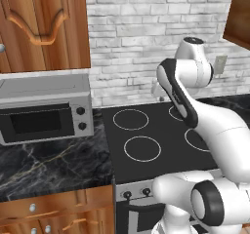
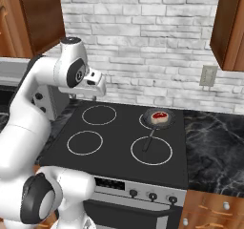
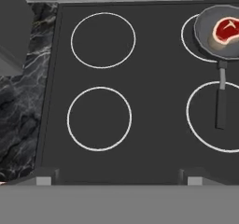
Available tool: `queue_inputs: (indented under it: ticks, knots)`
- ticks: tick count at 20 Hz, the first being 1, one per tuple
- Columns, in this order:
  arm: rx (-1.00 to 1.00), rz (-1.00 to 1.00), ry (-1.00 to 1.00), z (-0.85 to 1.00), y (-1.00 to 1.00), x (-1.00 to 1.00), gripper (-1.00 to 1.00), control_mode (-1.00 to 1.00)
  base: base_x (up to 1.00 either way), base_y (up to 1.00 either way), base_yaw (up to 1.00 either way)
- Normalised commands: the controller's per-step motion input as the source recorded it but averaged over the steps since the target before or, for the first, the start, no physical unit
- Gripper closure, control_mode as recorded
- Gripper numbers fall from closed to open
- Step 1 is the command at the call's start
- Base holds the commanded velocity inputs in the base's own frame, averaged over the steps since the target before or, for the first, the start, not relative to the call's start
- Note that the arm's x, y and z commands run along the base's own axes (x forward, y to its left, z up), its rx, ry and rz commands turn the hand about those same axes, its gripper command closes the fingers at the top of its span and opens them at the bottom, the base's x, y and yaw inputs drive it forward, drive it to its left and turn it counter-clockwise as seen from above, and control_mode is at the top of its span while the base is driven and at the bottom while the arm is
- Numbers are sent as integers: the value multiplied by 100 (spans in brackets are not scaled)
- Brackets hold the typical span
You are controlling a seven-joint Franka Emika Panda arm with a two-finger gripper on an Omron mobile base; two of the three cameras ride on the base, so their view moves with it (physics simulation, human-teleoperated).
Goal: Pick up the pan with the steak in it and place it on the dining table. Then place the steak on the plate.
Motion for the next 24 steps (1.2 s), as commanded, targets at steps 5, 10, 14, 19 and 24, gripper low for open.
queue_inputs:
  ticks: [5, 10, 14, 19, 24]
  knots:
    - [0, -1, 4, -24, -61, 0, -100, -100, 0, 0, 0]
    - [0, -1, 5, -31, -67, 0, -100, -100, 0, 0, 0]
    - [0, -1, 8, -33, -67, 3, -100, -100, 0, 0, 0]
    - [0, -3, 7, -34, -63, 1, -100, -100, 0, 0, 0]
    - [0, -3, 1, -34, -69, 0, -100, -100, 0, 0, 0]
